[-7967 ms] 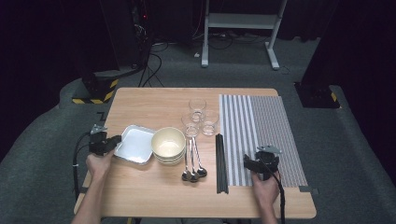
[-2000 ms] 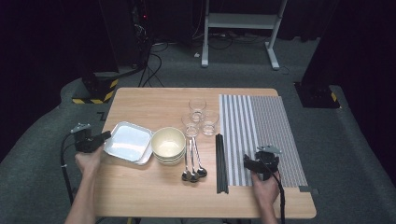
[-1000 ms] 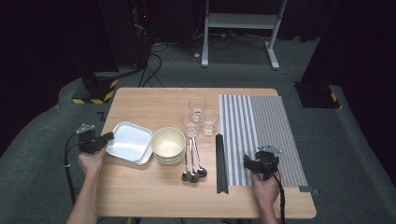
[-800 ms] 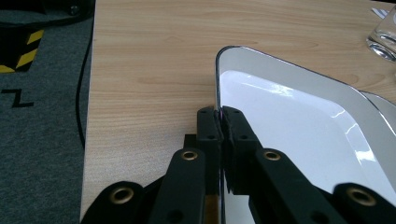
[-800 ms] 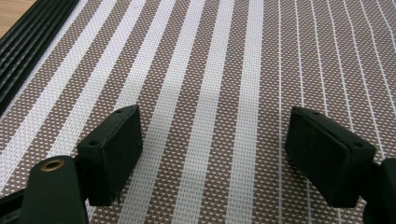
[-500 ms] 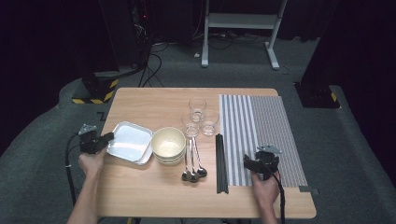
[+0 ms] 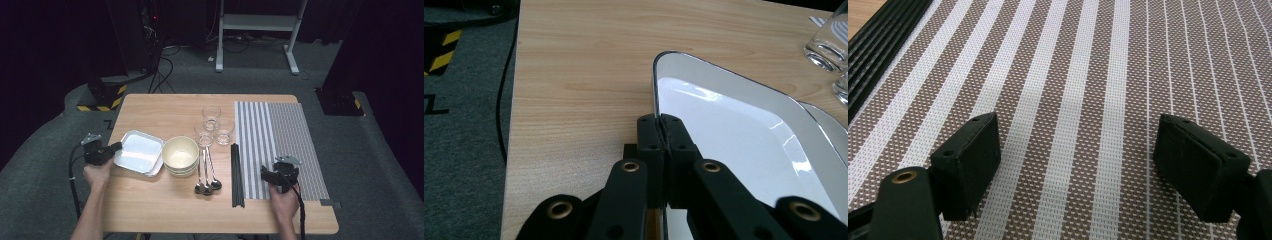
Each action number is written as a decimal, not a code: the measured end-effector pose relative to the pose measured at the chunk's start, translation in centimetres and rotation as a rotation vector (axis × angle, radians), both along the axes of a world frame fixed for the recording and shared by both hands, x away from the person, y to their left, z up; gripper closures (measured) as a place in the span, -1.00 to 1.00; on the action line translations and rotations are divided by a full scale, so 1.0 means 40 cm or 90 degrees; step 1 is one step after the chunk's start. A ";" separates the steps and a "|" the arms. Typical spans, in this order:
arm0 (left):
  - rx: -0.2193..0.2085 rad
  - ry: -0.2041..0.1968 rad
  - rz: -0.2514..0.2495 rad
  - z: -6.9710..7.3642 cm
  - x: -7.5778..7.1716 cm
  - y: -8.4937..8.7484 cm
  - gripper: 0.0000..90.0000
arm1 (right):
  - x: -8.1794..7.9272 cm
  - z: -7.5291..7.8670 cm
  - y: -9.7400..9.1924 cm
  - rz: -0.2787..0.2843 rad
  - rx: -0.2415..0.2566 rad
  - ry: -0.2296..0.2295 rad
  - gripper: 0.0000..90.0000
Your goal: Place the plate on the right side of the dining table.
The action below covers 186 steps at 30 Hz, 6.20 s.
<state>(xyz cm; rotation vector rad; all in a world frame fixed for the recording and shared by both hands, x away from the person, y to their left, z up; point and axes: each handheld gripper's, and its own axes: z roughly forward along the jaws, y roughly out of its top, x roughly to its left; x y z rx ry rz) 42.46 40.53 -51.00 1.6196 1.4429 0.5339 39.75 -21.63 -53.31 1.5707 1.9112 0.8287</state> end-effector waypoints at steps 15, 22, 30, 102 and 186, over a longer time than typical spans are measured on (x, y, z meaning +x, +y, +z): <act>-0.027 -0.003 -0.001 0.018 -0.006 0.009 0.96 | 0.000 0.000 0.000 0.001 0.000 0.000 -0.58; -0.028 -0.009 -0.002 0.037 -0.014 0.011 0.96 | 0.000 0.000 0.000 0.001 0.000 0.000 -0.58; -0.040 -0.012 0.001 0.057 -0.020 0.008 0.96 | 0.000 0.000 0.000 0.001 0.000 0.000 -0.58; -0.066 -0.029 -0.038 0.239 -0.027 -0.085 0.96 | -0.001 0.000 0.001 0.000 -0.001 0.000 -0.58; -0.062 -0.042 -0.174 0.285 0.024 -0.309 0.96 | -0.001 0.000 0.000 0.000 0.000 0.000 -0.58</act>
